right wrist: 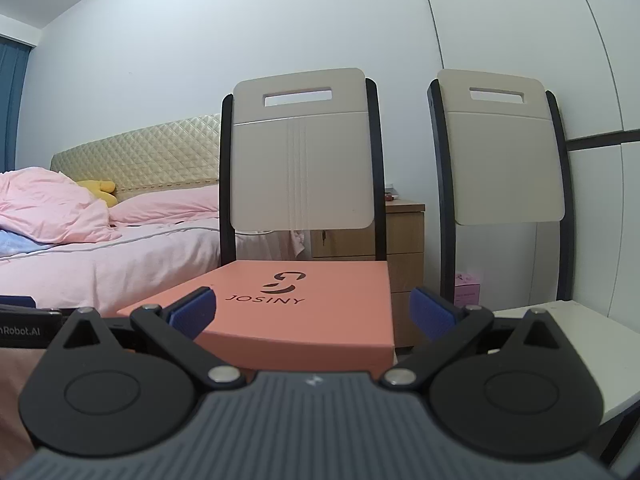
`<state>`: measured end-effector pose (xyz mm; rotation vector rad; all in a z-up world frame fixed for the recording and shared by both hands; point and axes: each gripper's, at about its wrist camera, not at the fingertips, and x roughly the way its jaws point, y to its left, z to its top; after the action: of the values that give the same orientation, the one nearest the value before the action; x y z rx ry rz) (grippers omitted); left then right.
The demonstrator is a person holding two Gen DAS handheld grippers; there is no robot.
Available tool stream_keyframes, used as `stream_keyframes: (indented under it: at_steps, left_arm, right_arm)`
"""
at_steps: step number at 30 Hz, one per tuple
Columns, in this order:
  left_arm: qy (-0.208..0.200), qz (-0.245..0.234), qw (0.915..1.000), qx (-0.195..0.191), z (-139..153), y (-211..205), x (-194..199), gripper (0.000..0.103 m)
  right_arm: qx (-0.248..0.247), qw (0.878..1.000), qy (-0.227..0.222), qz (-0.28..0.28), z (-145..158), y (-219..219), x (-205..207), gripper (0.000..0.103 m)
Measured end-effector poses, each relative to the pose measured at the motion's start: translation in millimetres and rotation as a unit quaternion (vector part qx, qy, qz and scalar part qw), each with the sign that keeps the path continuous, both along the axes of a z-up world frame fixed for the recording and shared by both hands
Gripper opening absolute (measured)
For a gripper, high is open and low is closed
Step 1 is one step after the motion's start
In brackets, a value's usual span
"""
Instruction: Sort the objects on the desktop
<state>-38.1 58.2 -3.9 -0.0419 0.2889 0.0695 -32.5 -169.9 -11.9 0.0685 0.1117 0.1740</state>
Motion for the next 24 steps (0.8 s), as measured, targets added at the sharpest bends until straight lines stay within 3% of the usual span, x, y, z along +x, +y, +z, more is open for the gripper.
stream_keyframes:
  at_steps: [24]
  left_arm:
    - [-0.007,-0.002,1.0000,0.006,1.5,-0.7,-0.7,0.103]
  right_arm:
    - [-0.003,1.000,-0.004,-0.006,-0.7,-1.5,-1.1,0.103]
